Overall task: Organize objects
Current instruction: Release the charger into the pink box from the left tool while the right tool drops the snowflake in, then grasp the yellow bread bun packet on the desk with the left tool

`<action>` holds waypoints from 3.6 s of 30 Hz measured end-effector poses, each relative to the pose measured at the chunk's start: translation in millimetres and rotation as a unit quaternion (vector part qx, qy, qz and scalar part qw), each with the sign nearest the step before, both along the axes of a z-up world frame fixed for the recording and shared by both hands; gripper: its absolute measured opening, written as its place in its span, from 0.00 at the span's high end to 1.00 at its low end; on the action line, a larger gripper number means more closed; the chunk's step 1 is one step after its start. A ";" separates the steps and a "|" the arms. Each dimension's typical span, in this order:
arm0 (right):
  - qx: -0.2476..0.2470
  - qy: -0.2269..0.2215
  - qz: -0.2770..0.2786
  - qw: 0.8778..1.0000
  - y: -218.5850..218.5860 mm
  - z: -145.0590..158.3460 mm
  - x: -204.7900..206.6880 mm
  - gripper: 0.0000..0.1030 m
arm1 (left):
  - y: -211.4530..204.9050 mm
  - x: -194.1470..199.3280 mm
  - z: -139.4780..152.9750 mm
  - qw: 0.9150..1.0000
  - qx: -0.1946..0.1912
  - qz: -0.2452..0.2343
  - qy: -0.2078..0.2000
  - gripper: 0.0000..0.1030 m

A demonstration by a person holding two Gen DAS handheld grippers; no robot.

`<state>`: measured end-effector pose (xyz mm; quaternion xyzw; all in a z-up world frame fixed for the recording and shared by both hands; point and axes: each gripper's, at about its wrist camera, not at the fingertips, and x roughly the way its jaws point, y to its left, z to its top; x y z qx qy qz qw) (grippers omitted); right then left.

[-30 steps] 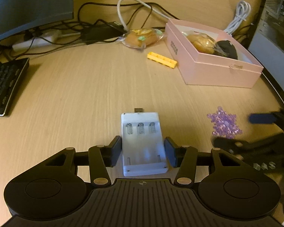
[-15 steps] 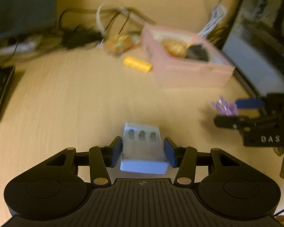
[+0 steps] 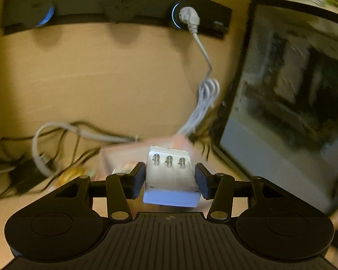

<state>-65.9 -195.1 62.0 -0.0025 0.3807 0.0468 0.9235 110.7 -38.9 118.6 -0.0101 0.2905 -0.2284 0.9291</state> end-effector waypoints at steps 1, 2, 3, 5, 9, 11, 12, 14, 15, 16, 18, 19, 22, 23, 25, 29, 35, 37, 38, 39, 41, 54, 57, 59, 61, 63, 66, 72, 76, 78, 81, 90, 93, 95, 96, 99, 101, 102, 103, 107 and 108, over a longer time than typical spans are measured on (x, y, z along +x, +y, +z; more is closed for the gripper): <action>0.000 0.002 -0.004 1.000 -2.4 -1.2 -2.4 0.31 | -7.5 17.7 -1.1 1.000 -0.012 0.001 0.013 0.48; -0.001 0.002 -0.007 1.000 -4.0 -2.3 -4.4 0.31 | -13.2 34.4 -4.2 0.999 -0.024 -0.001 0.034 0.48; -0.003 0.003 -0.009 1.000 -5.3 -3.6 -7.4 0.31 | -17.7 51.7 -9.0 0.998 -0.039 0.004 0.057 0.49; -0.008 0.002 -0.013 1.000 -8.5 -6.0 -12.4 0.31 | -20.1 65.3 -15.8 0.995 -0.064 0.033 0.066 0.50; 0.000 0.002 -0.021 1.000 -17.6 -10.1 -16.7 0.31 | -12.2 52.8 -16.0 0.995 -0.078 0.054 0.041 0.50; 0.008 0.009 -0.026 1.000 -21.8 -13.8 -12.2 0.31 | -3.7 41.3 -15.2 0.995 -0.070 0.051 0.042 0.50; 0.011 0.012 -0.027 1.000 -22.7 -14.5 -9.9 0.31 | 2.0 31.8 -16.2 0.996 -0.067 0.049 0.044 0.50; 0.023 0.013 -0.025 0.999 -23.8 -13.7 0.6 0.31 | 15.0 8.6 -22.1 0.996 -0.058 0.051 0.054 0.50; 0.030 0.013 -0.021 0.999 -23.4 -11.7 7.5 0.31 | 21.0 0.1 -22.9 0.995 -0.053 0.052 0.061 0.50; 0.036 0.011 -0.017 0.999 -22.1 -8.8 15.6 0.31 | 26.5 -10.7 -27.0 0.995 -0.048 0.055 0.067 0.50; 0.044 0.005 -0.009 0.999 -18.0 -1.6 33.7 0.31 | 37.0 -34.3 -36.8 0.994 -0.037 0.060 0.079 0.50; 0.045 0.000 -0.005 0.999 -14.6 3.2 44.4 0.31 | 41.7 -45.2 -41.4 0.994 -0.032 0.062 0.085 0.50; 0.046 -0.024 0.008 0.999 -7.6 23.8 85.7 0.31 | 54.2 -73.4 -58.8 0.992 -0.016 0.069 0.104 0.50; 0.048 -0.031 0.010 0.998 -5.9 30.6 100.1 0.31 | 57.7 -80.3 -64.1 0.991 -0.011 0.070 0.112 0.50; 0.058 -0.045 0.010 0.997 -2.6 45.0 134.0 0.31 | 67.7 -94.0 -73.2 0.989 -0.005 0.078 0.127 0.50; 0.073 -0.060 -0.013 0.995 2.2 60.5 205.0 0.30 | 90.2 -109.8 -83.8 0.983 -0.016 0.105 0.147 0.50; 0.074 -0.018 -0.039 0.996 8.5 49.3 268.6 0.15 | 113.5 -109.2 -86.7 0.980 -0.011 0.130 0.152 0.50; 0.078 -0.010 -0.032 0.996 11.7 42.7 264.1 0.12 | 121.0 -105.1 -90.7 0.978 -0.015 0.137 0.156 0.50; 0.073 -0.007 -0.029 0.997 14.1 39.3 260.1 0.10 | 123.1 -102.0 -93.1 0.977 -0.014 0.139 0.160 0.50; 0.065 -0.005 -0.023 0.998 17.4 35.0 254.1 0.09 | 124.6 -98.1 -96.0 0.977 -0.012 0.139 0.164 0.50; 0.051 -0.001 -0.009 0.999 22.5 27.6 239.0 0.09 | 125.5 -89.2 -100.6 0.977 -0.009 0.135 0.167 0.50; -0.006 0.029 0.027 0.999 29.8 0.2 119.1 0.02 | 109.9 9.4 -77.0 0.995 0.063 0.048 0.066 0.50; 0.000 0.049 0.019 0.999 29.4 -10.9 106.4 0.02 | 99.7 44.6 -75.8 0.994 0.091 0.027 0.056 0.50; -0.003 0.058 0.013 0.998 30.2 -16.4 99.4 0.02 | 94.2 66.3 -79.3 0.991 0.114 0.030 0.059 0.49; -0.010 0.059 0.011 0.998 31.3 -19.0 90.5 0.02 | 89.2 86.4 -85.9 0.988 0.136 0.041 0.063 0.49; -0.016 0.061 0.009 0.998 31.1 -18.9 82.6 0.02 | 83.5 100.9 -93.9 0.984 0.158 0.046 0.068 0.49; -0.021 0.066 0.001 0.998 29.3 -19.8 75.4 0.00 | 76.4 119.8 -106.9 0.980 0.176 0.047 0.084 0.48; -0.028 0.072 -0.023 0.997 18.3 -19.2 63.2 0.00 | 73.6 139.4 -114.9 0.980 0.166 0.069 0.090 0.33; -0.035 0.068 -0.028 0.997 14.2 -15.9 58.1 0.00 | 77.6 127.3 -110.5 0.981 0.158 0.075 0.082 0.52; -0.034 0.068 -0.029 0.997 15.0 -16.0 58.5 0.00 | 75.9 112.8 -106.3 0.981 0.170 0.068 0.063 0.70; -0.032 0.066 -0.017 0.997 21.5 -15.9 59.8 0.00 | 72.5 88.7 -101.5 0.979 0.188 0.047 0.055 0.87; -0.034 0.056 0.039 0.997 55.0 -16.7 64.5 0.00 | 89.2 10.0 -106.9 0.984 0.131 0.014 0.118 0.89; -0.035 0.057 0.053 0.996 62.6 -18.8 64.4 0.00 | 98.3 -20.8 -105.6 0.985 0.105 0.006 0.135 0.89; -0.036 0.057 0.058 0.996 66.9 -19.8 64.2 0.00 | 100.0 -35.5 -104.1 0.985 0.089 -0.004 0.146 0.89; -0.036 0.057 0.060 0.996 68.1 -20.5 64.5 0.00 | 100.1 -42.0 -103.0 0.985 0.081 -0.011 0.152 0.89; -0.036 0.060 0.061 0.996 70.1 -23.0 66.8 0.00 | 101.6 -59.3 -100.0 0.985 0.063 -0.025 0.160 0.89; -0.034 0.064 0.059 0.996 70.7 -25.3 69.5 0.00 | 106.4 -63.1 -95.4 0.987 0.048 -0.021 0.152 0.89; -0.032 0.065 0.058 0.996 71.1 -26.4 70.7 0.00 | 110.4 -62.4 -92.6 0.989 0.038 -0.013 0.145 0.89; -0.032 0.066 0.057 0.996 71.5 -27.1 71.7 0.00 | 114.7 -59.9 -89.9 0.990 0.032 -0.003 0.137 0.88; -0.028 0.064 0.059 0.996 75.0 -27.4 72.3 0.00 | 132.2 -33.5 -77.2 0.994 0.039 0.058 0.089 0.85; -0.027 0.064 0.060 0.996 75.9 -27.7 72.5 0.00 | 135.7 -24.6 -73.5 0.994 0.039 0.068 0.077 0.85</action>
